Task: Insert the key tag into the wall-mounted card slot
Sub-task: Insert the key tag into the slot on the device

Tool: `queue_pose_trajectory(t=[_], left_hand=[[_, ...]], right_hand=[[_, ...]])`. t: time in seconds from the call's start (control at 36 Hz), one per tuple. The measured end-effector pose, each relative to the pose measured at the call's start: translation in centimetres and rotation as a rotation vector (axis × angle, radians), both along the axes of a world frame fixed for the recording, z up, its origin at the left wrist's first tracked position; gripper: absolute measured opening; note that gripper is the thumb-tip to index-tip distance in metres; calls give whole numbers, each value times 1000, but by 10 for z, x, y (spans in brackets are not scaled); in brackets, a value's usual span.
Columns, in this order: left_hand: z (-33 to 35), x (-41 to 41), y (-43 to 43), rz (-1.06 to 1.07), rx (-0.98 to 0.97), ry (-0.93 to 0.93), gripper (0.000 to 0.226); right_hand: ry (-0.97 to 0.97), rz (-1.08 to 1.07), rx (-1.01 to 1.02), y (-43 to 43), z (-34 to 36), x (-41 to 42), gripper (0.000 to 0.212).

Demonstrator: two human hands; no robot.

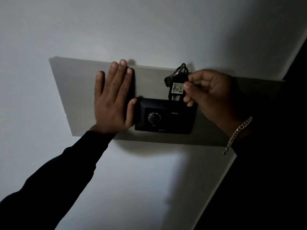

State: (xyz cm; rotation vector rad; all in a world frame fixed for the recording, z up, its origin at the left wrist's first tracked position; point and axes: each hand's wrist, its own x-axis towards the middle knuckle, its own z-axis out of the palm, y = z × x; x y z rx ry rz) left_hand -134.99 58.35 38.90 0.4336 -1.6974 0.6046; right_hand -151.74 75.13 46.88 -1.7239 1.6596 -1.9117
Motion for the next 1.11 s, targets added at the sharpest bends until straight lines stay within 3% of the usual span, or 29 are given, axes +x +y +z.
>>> queue_pose_trajectory(t=[0.44,0.69,0.83,0.97,1.11], left_hand=[[2,-3,-3,126,-31,-20,64],[2,-3,-5,103,-53,-17,63],[1,-3,-4,100,-49,-18,63],[2,-3,-4,94,-53,-9,63],[2,-2,-2,88,-52,-16,63]], right_hand=[[85,-146,-113,0,-32,0,8],[462,-240,-138,12,-29,4,49],[709,-332,-13,20,-6,7,41],[796,-347,13,21,13,4,31],[943,-288,77,17,25,9,36]])
